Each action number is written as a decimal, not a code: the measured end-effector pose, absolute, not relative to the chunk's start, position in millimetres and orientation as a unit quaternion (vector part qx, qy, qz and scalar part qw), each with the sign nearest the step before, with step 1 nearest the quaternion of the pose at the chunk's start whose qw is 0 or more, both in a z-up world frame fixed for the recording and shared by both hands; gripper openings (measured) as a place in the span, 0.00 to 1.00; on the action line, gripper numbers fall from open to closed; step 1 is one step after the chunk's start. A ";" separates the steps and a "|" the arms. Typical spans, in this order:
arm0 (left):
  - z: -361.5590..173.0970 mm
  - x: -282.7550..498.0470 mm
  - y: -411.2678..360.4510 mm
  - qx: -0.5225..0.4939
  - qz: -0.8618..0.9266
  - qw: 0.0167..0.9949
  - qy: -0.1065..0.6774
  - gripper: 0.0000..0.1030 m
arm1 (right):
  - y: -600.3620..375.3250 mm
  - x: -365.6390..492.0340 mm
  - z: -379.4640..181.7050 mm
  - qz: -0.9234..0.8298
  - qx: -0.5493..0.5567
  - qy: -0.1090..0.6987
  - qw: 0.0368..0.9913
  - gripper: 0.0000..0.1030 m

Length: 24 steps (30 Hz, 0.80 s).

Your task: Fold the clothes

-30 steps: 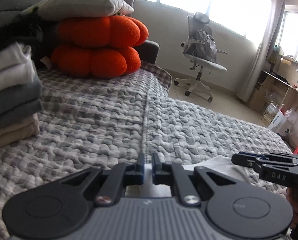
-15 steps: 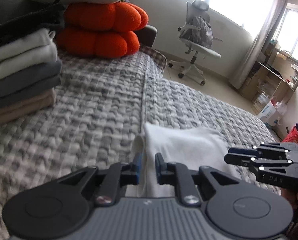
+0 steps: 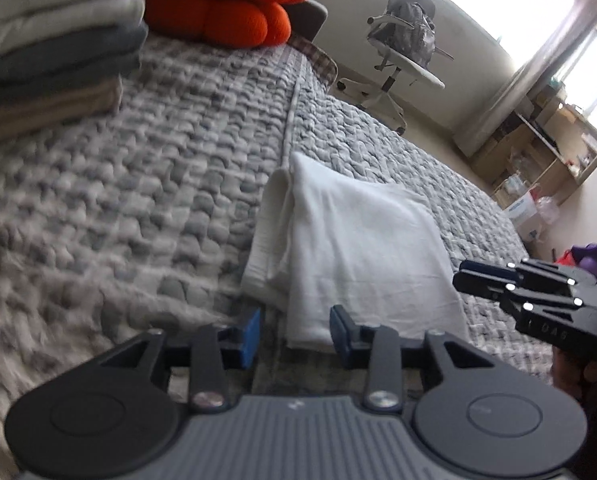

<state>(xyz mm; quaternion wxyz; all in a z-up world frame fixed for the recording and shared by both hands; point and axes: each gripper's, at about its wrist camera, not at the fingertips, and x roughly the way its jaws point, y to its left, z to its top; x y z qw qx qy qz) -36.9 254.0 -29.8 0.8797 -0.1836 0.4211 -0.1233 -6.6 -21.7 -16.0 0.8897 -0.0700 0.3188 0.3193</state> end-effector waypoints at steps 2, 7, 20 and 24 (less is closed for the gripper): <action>-30.8 -37.2 255.2 -0.194 -0.126 0.878 0.419 0.18 | -21.8 -7.5 -16.3 0.318 -0.070 0.321 0.889 0.25; -26.6 -42.0 256.5 -0.204 -0.127 0.885 0.399 0.04 | -21.6 -10.2 -17.2 0.317 -0.071 0.325 0.888 0.25; -24.7 -51.0 269.5 -0.197 -0.101 0.902 0.370 0.04 | -11.4 -16.7 -20.6 0.349 -0.087 0.336 0.870 0.25; -39.0 -46.0 268.5 -0.188 -0.091 0.897 0.390 0.04 | -7.0 -16.2 -26.9 0.357 -0.101 0.353 0.859 0.27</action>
